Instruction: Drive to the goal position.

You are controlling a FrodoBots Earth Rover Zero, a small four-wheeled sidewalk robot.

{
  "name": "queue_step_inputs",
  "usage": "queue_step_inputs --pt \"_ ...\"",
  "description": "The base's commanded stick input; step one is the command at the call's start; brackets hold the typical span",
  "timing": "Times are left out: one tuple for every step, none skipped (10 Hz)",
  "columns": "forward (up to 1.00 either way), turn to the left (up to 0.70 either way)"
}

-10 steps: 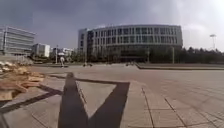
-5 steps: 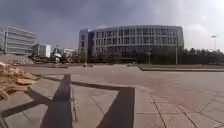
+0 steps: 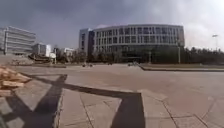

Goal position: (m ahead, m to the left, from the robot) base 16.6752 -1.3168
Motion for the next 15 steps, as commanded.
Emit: queue_step_inputs --pt "1.0 0.0" --pt "1.0 0.0" --pt "1.0 0.0" --pt "1.0 0.0" --pt "1.0 0.0" --pt "1.0 0.0" --pt "1.0 0.0" --pt "1.0 0.0" --pt "1.0 0.0" --pt "1.0 0.0" --pt "1.0 0.0" --pt "1.0 0.0" --pt "1.0 0.0" --pt "1.0 0.0" --pt "1.0 0.0"
